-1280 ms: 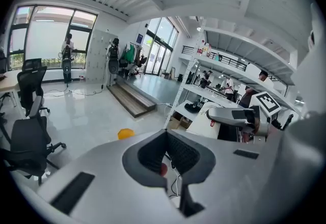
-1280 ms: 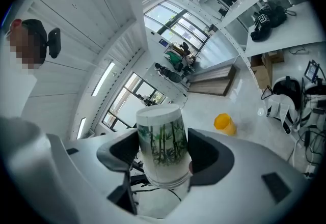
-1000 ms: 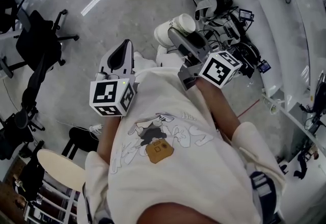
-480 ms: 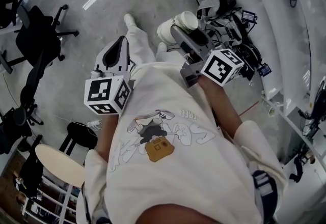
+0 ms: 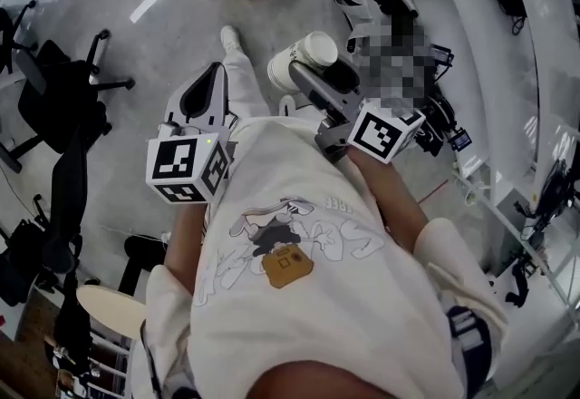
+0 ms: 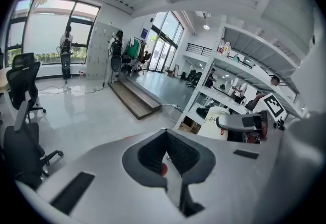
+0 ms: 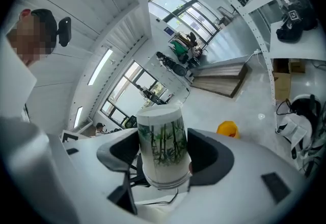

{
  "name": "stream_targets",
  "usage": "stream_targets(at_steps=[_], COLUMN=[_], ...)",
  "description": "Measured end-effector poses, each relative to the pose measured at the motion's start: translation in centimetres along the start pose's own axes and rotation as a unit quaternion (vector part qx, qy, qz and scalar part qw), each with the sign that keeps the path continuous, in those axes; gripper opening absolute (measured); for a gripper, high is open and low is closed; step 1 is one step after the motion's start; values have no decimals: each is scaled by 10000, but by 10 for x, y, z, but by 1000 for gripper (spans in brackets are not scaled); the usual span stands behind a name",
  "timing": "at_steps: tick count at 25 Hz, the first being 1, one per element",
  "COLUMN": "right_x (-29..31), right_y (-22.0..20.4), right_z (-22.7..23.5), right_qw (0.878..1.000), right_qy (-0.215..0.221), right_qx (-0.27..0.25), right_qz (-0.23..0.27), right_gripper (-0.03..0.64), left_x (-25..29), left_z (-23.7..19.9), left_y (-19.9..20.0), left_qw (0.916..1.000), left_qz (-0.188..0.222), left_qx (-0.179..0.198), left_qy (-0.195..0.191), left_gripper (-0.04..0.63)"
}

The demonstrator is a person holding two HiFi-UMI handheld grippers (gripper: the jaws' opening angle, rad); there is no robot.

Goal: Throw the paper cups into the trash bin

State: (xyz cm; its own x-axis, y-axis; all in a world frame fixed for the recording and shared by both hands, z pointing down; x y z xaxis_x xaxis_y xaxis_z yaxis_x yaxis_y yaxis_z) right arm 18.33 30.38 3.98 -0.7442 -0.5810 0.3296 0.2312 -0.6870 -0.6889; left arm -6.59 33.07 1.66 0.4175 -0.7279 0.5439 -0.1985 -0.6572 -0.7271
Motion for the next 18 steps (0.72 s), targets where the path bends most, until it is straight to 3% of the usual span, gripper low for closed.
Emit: stream_targets(at_steps=[9, 18], right_x=[140, 174], right_y=[92, 144], right_z=[34, 71], right_qw=[9973, 9977], right_qy=[-690, -651], right_qx=[126, 55], right_qz=[-225, -177], right_gripper=[299, 299], left_x=[88, 139], left_z=[-101, -106], left_y=[120, 167], left_qw=[9989, 9995], left_qz=[-156, -164], left_qx=[-194, -98], left_qy=[-395, -259], left_gripper=[6, 6])
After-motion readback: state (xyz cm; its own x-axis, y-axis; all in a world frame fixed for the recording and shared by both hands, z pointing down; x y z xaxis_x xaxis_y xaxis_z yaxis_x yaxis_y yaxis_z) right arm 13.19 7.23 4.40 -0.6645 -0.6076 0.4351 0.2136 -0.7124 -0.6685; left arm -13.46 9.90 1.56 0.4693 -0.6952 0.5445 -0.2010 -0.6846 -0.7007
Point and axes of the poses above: the fingertips, and each gripper's own axes: x forward along the fingers, z to its right, y out of its top, the point moved 10 cm from there along -x, backward along the fingers, and after that the axes turned 8 degrees about -x, right-handed, at the moved point
